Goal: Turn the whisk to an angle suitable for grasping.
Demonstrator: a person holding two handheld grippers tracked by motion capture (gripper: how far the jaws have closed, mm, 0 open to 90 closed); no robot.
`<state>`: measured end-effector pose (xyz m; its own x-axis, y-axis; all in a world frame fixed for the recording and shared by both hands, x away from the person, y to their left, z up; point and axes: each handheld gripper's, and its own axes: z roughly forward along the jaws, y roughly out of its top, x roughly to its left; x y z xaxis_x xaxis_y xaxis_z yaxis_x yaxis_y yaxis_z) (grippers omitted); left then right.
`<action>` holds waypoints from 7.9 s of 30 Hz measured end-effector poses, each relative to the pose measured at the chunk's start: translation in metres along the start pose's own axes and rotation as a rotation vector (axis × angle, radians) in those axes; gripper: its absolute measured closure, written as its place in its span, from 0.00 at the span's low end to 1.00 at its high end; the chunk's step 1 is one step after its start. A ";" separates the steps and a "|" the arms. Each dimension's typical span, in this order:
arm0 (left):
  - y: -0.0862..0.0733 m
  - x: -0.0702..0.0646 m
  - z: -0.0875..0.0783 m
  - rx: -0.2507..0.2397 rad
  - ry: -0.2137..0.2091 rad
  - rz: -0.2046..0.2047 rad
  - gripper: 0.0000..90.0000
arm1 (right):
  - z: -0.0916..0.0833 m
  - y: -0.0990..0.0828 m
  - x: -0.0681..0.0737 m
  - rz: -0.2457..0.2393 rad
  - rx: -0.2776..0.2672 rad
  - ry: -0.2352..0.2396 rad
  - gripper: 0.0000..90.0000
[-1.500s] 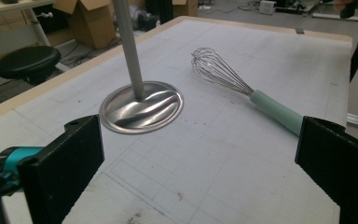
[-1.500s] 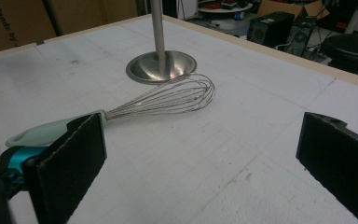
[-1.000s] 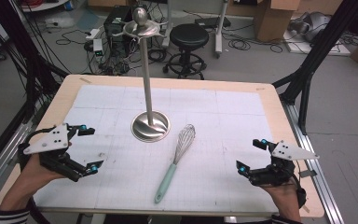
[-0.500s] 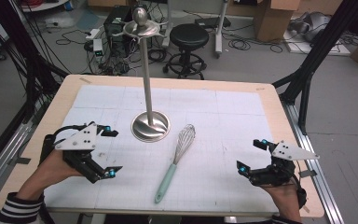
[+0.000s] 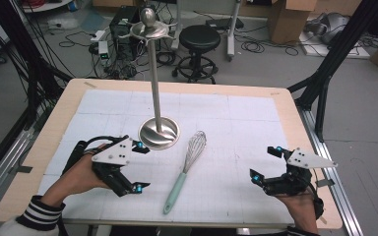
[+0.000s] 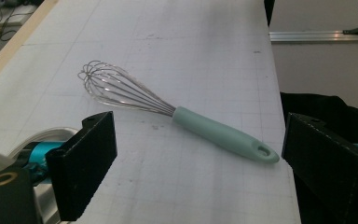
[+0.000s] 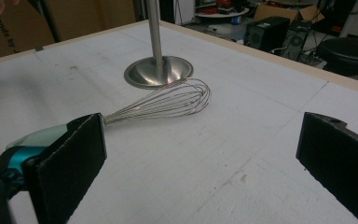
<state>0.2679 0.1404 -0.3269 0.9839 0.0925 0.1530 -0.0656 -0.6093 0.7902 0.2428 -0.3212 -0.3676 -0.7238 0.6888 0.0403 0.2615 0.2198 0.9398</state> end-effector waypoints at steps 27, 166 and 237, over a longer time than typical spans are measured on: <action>0.009 -0.021 0.074 0.094 -0.229 0.034 0.86 | -0.002 0.001 0.000 -0.007 -0.010 -0.001 0.01; -0.092 0.020 0.017 0.531 0.026 -0.133 1.00 | -0.002 0.002 0.000 -0.006 -0.002 0.001 0.01; -0.077 0.068 0.060 0.330 0.182 -0.419 0.29 | -0.001 0.004 0.002 -0.016 -0.004 0.021 0.01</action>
<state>0.3500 0.1466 -0.4127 0.8682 0.4960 -0.0112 0.4090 -0.7028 0.5820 0.2420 -0.3196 -0.3638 -0.7413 0.6704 0.0328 0.2475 0.2276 0.9418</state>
